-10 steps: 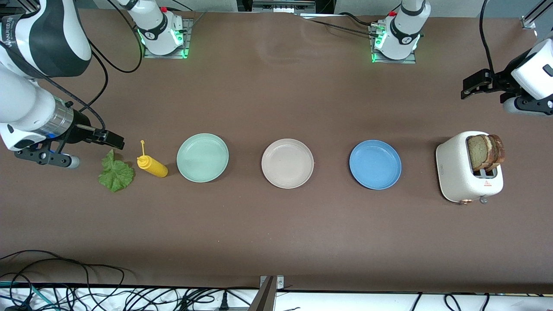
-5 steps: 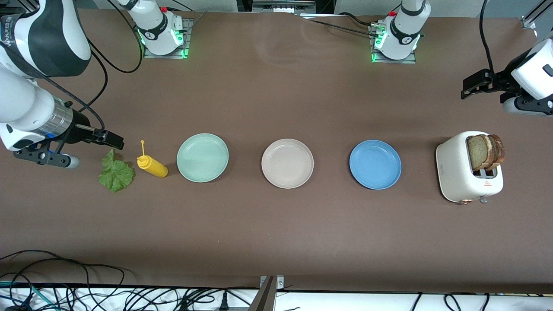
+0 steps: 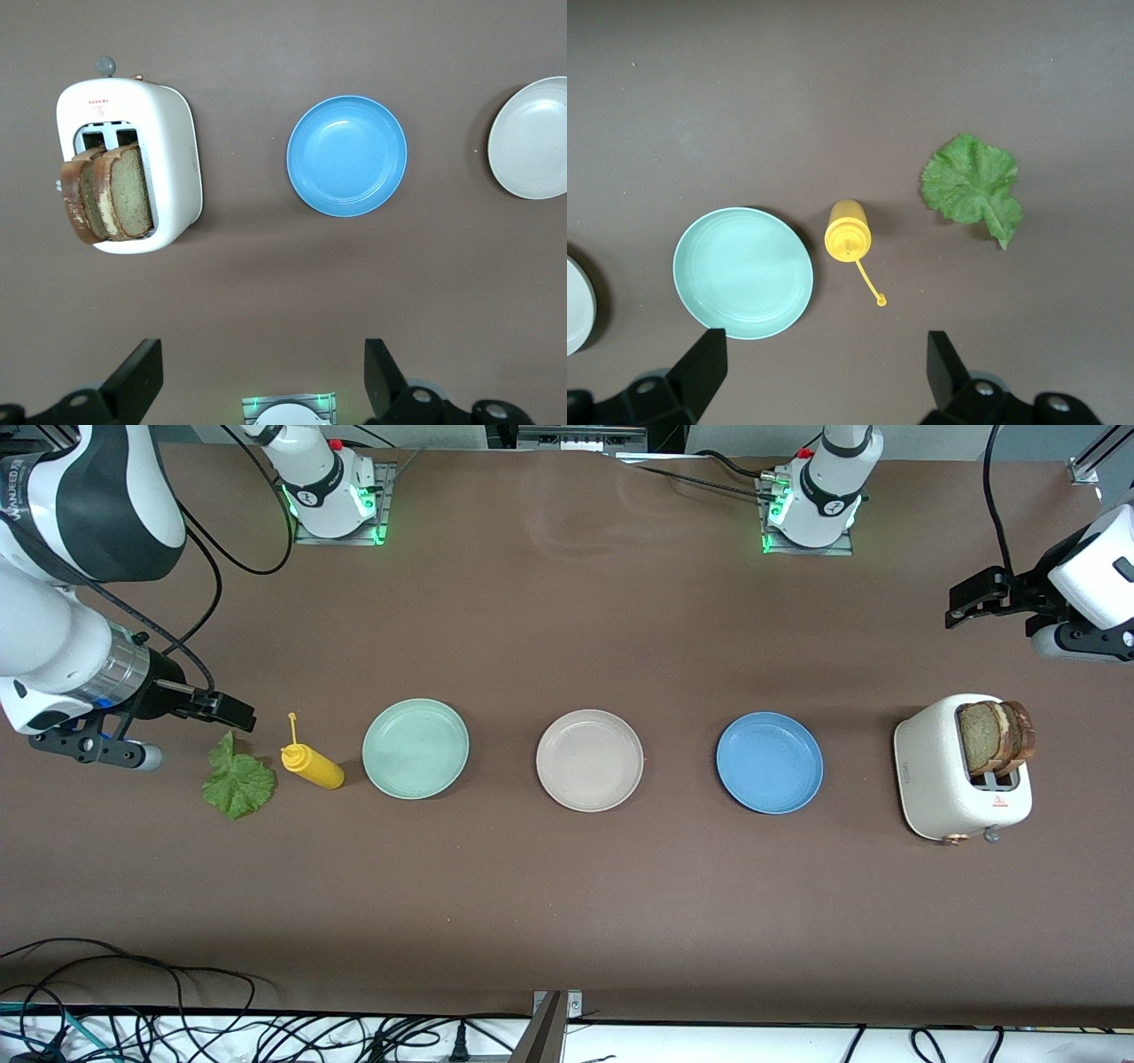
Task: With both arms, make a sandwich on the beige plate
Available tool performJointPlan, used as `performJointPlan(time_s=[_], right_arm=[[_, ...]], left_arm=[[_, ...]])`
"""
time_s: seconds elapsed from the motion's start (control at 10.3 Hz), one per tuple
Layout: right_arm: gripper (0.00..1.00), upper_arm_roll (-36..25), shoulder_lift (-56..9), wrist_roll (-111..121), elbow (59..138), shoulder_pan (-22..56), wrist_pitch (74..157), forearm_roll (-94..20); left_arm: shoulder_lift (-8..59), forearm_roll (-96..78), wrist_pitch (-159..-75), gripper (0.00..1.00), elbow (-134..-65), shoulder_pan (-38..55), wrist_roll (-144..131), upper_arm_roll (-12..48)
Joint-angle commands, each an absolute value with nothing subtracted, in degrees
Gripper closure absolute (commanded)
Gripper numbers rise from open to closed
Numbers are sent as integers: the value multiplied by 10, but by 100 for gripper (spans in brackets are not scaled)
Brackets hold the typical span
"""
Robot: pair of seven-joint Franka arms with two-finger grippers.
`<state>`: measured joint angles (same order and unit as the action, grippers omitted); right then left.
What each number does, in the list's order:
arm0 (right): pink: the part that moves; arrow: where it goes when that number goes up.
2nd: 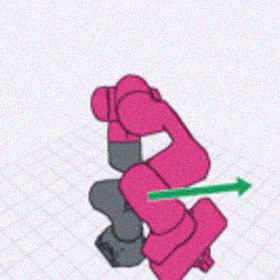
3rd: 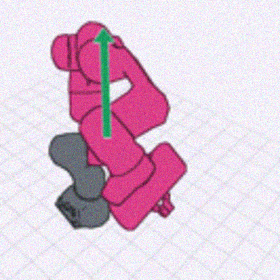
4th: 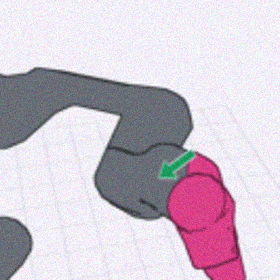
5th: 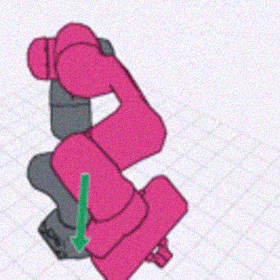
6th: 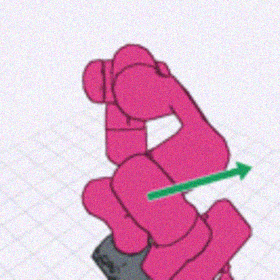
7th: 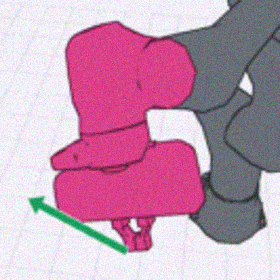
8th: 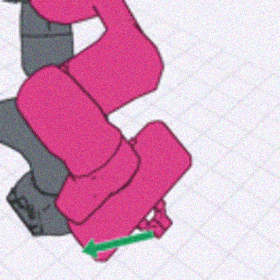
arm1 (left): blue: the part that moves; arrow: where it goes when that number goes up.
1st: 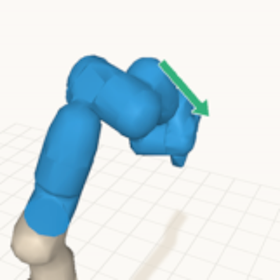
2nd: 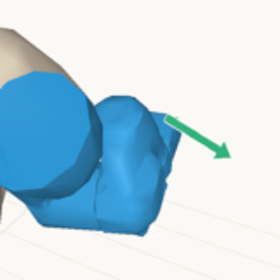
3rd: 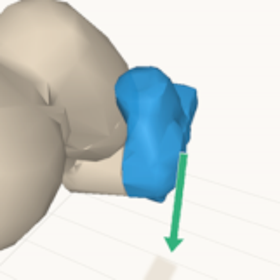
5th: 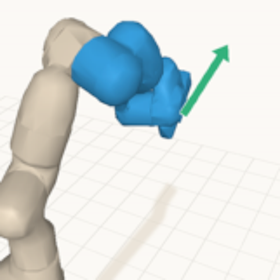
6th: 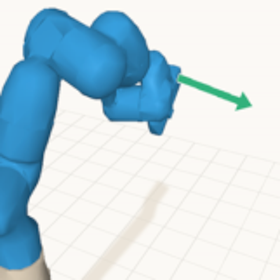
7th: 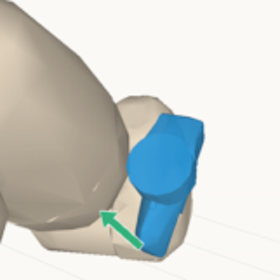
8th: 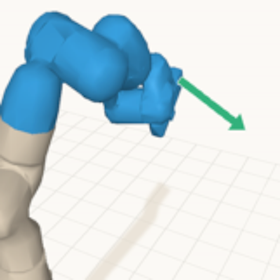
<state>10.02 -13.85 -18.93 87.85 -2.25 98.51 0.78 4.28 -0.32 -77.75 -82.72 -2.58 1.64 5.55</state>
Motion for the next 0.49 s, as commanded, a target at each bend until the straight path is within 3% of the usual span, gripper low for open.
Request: performJointPlan(time_s=[0.0, 0.39], right_arm=[[0, 104, -144, -175, 864, -29, 978, -3], [0, 104, -145, -174, 864, -36, 979, 0]], left_arm=[[40, -6, -776, 0, -821, -32, 13, 62], [40, -6, -775, 0, -821, -32, 13, 62]])
